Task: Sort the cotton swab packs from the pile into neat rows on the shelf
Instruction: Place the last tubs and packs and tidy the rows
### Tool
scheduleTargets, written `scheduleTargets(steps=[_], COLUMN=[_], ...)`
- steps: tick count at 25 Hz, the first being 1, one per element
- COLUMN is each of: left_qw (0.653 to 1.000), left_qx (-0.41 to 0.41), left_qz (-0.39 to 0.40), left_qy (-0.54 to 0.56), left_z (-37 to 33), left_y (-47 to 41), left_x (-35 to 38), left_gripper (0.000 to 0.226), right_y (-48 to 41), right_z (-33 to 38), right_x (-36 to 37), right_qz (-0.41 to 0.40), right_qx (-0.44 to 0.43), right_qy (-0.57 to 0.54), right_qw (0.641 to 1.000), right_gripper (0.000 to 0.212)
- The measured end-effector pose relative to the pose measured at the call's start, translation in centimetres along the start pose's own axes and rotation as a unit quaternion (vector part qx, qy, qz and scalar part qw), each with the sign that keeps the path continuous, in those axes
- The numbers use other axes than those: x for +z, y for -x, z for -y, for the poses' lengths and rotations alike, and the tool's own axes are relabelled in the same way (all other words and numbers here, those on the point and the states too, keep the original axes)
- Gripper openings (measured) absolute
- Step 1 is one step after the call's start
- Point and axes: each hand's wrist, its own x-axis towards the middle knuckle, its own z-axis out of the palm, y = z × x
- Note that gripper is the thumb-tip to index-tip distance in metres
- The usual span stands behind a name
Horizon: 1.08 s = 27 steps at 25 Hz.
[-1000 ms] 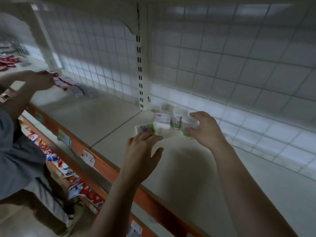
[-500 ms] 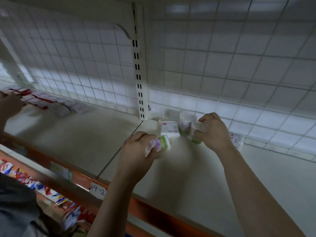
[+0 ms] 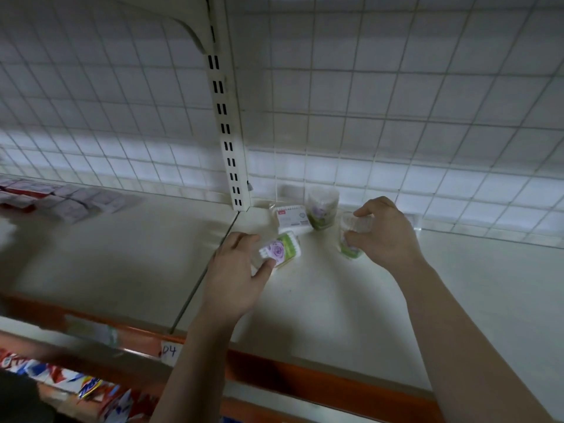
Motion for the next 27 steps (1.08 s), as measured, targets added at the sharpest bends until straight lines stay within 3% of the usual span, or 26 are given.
scheduleTargets(steps=[5, 17, 22, 27], left_qw=[0.999, 0.985, 0.986, 0.982], left_qx=[0.002, 0.033, 0.115, 0.132], left_qz=[-0.008, -0.007, 0.009, 0.104], left_qy=[0.032, 0.169, 0.120, 0.081], left_z=[0.9, -0.1, -1.3, -1.9], left_y=[-0.5, -1.2, -2.7, -4.6], left_x=[0.5, -0.8, -1.7, -2.1], left_gripper=[0.032, 0.032, 0.039, 0.045], right_y=[0.9, 1.2, 1.2, 1.4], right_z=[-0.4, -1.2, -1.3, -1.3], right_x=[0.8, 1.4, 1.2, 0.9], right_qz=[-0.039, -0.059, -0.048, -0.044], right_qx=[-0.009, -0.020, -0.011, -0.002], right_qy=[-0.029, -0.071, -0.068, -0.073], right_qw=[0.999, 0.996, 0.996, 0.996], right_gripper=[0.036, 0.036, 0.035, 0.036])
